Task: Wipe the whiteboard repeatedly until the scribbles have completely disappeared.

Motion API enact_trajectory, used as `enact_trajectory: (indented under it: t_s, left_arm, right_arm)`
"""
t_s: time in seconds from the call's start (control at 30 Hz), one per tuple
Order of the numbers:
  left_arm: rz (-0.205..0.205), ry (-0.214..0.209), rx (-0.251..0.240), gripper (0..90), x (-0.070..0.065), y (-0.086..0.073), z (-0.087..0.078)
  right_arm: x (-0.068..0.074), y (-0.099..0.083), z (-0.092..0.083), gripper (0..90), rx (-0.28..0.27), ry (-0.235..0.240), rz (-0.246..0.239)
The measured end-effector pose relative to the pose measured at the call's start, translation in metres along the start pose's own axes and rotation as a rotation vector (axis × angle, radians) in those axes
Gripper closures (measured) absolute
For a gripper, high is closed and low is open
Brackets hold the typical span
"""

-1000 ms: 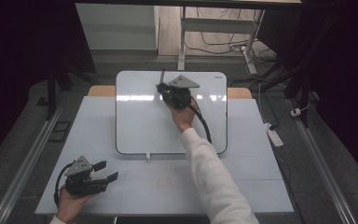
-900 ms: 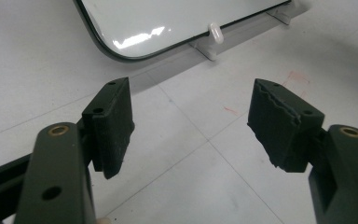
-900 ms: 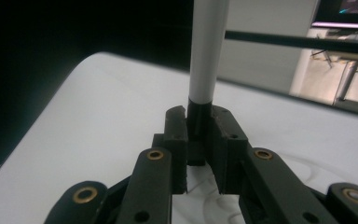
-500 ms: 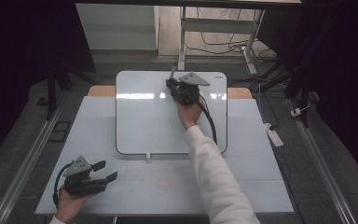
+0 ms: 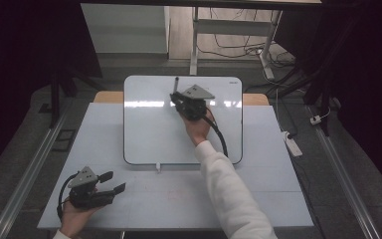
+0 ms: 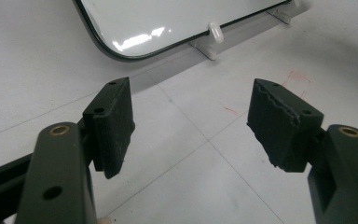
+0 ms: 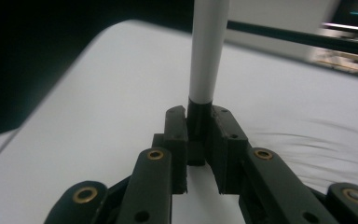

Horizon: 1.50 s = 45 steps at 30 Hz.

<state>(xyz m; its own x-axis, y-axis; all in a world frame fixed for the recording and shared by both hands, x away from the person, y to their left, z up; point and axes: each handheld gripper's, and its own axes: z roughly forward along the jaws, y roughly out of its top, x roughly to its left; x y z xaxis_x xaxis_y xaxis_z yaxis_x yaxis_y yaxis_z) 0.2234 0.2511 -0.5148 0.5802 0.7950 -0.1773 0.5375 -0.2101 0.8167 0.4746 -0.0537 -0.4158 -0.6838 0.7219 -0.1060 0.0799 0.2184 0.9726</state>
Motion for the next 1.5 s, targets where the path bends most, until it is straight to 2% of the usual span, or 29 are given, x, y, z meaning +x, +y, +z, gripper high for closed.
enact_trajectory:
  t_s: [0.07,0.13,0.2,0.23,0.27,0.3,0.33,0.43,0.5,0.53,0.57,0.6,0.63,0.73,0.77,0.83,0.87,0.9,0.97,1.03,1.07,1.13,1.2,1.27,1.33,1.37,1.43,1.47,1.5]
  left_arm:
    - [-0.001,0.000,-0.006,31.8,0.000,0.000,-0.001]
    - [-0.006,-0.004,-0.006,31.9,0.000,0.001,0.001]
    - [-0.002,-0.005,-0.001,31.9,0.000,0.001,0.001]
    - [-0.002,-0.005,-0.001,31.9,0.000,0.001,0.001]
    - [-0.002,-0.003,-0.002,31.9,0.000,0.000,0.000]
    - [-0.001,-0.002,-0.005,31.9,-0.001,0.000,0.000]
    - [-0.005,0.000,-0.009,31.9,-0.001,0.000,-0.001]
    - [-0.008,-0.002,-0.010,32.0,0.000,0.001,0.000]
    - [-0.005,-0.005,-0.006,32.0,0.000,0.001,0.001]
    - [-0.005,-0.005,-0.003,32.0,0.000,0.001,0.001]
    - [-0.003,-0.004,-0.003,32.0,0.000,0.001,0.000]
    - [-0.002,-0.001,-0.006,32.1,0.000,0.000,0.000]
    - [-0.005,-0.001,-0.009,32.1,-0.001,0.000,-0.001]
    - [-0.009,0.000,-0.013,32.1,0.000,0.000,-0.002]
    - [-0.010,-0.001,-0.012,32.2,0.001,0.001,-0.001]
    - [-0.010,-0.002,-0.008,32.1,0.002,0.001,0.001]
    - [-0.008,-0.004,-0.005,32.2,0.002,0.001,0.001]
    - [-0.006,-0.001,-0.003,32.2,0.001,0.001,0.001]
    - [-0.006,0.002,-0.004,32.1,0.000,0.000,0.000]
    - [-0.011,0.002,-0.013,32.2,0.000,0.000,-0.002]
    - [-0.012,0.003,-0.014,32.2,0.001,0.000,-0.002]
    - [-0.014,0.002,-0.009,32.2,0.002,0.001,0.000]
    - [-0.011,0.004,-0.002,32.2,0.001,0.000,0.001]
    - [-0.009,0.004,-0.005,32.2,-0.001,-0.001,-0.001]
    - [-0.009,0.002,-0.012,32.2,0.000,0.000,-0.002]
    - [-0.012,0.004,-0.012,32.2,0.000,0.000,-0.001]
    - [-0.014,0.001,-0.005,32.3,0.001,0.001,0.001]
    - [-0.011,0.002,-0.001,32.3,0.001,0.000,0.001]
    - [-0.010,0.004,0.000,32.3,0.001,0.000,0.001]
  right_arm:
    - [-0.010,0.001,-0.005,77.5,-0.014,-0.028,0.068]
    - [0.005,-0.003,0.000,77.5,0.003,0.037,0.027]
    - [0.011,-0.004,0.002,77.5,0.014,0.053,-0.007]
    - [0.013,-0.005,0.001,77.5,0.017,0.043,-0.030]
    - [0.009,-0.005,0.000,77.5,0.010,0.028,-0.015]
    - [0.001,-0.004,-0.004,77.5,0.001,-0.012,0.011]
    - [-0.012,-0.002,-0.011,77.6,-0.025,-0.095,0.059]
    - [-0.009,-0.002,-0.010,77.5,-0.032,-0.089,0.077]
    - [0.008,-0.005,-0.001,77.5,-0.013,0.007,0.021]
    - [0.015,-0.004,0.004,77.5,0.010,0.016,-0.076]
    - [0.015,-0.004,0.004,77.5,0.010,0.016,-0.076]
    - [0.006,-0.001,0.003,77.5,0.000,-0.010,-0.055]
    - [-0.022,0.008,-0.004,77.5,-0.041,-0.105,0.056]
    - [-0.038,0.014,-0.006,77.5,-0.055,-0.122,0.099]
    - [-0.033,0.014,-0.005,77.5,-0.042,-0.109,0.084]
    - [-0.013,0.011,0.002,77.5,0.004,-0.005,-0.015]
    - [-0.005,0.009,0.005,77.5,0.021,0.023,-0.068]
    - [-0.005,0.010,0.006,77.5,0.023,0.022,-0.084]
    - [-0.022,0.014,0.000,77.5,-0.013,-0.068,0.000]
    - [-0.036,0.014,-0.004,77.5,-0.045,-0.091,0.098]
    - [-0.032,0.013,-0.004,77.5,-0.037,-0.081,0.091]
    - [-0.013,0.008,0.002,77.5,0.005,0.020,-0.003]
    - [-0.008,0.007,0.002,77.5,0.017,0.017,-0.063]
    - [-0.029,0.010,-0.006,77.5,-0.015,-0.081,0.026]
    - [-0.039,0.010,-0.011,77.5,-0.029,-0.095,0.091]
    - [-0.033,0.009,-0.011,77.5,-0.015,-0.077,0.066]
    - [-0.013,0.005,-0.006,77.5,0.020,0.007,-0.040]
    - [-0.008,0.005,-0.005,77.5,0.034,0.007,-0.077]
    - [-0.012,0.006,-0.005,77.5,0.026,0.004,-0.068]
